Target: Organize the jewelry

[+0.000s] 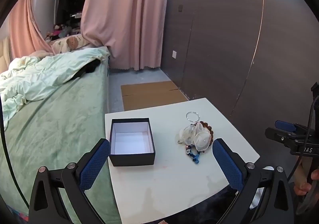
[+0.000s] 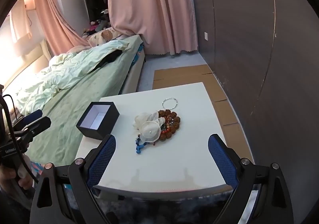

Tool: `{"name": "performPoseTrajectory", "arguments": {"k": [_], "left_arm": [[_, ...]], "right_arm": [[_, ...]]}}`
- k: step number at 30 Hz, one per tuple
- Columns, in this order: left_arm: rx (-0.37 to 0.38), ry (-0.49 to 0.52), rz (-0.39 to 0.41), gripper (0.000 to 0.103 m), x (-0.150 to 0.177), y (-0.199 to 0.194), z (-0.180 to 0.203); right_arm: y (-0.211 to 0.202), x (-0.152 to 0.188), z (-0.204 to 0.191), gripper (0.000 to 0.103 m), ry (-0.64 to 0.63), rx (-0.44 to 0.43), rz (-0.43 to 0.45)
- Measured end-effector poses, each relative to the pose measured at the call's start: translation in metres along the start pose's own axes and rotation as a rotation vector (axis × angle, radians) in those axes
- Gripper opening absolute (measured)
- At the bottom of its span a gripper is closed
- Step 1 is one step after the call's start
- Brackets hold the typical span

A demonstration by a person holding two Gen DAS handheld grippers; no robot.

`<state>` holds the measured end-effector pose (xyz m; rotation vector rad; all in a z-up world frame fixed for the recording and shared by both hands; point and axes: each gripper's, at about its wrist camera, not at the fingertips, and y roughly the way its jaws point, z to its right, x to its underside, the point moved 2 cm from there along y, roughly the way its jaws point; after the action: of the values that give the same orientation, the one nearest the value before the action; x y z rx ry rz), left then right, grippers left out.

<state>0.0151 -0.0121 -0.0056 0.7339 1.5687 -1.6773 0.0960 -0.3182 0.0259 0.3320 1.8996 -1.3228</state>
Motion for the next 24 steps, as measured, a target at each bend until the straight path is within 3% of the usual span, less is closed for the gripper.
{"name": "performPoseTrajectory", "arguments": {"k": [24], "left_arm": [[0.027,0.005,0.012,0.103,0.0009,0.0015,-0.0010]], "right_arm": [[-0.0050,-0.0026,0.0028,0.094,-0.002,0.010,0.007]]}}
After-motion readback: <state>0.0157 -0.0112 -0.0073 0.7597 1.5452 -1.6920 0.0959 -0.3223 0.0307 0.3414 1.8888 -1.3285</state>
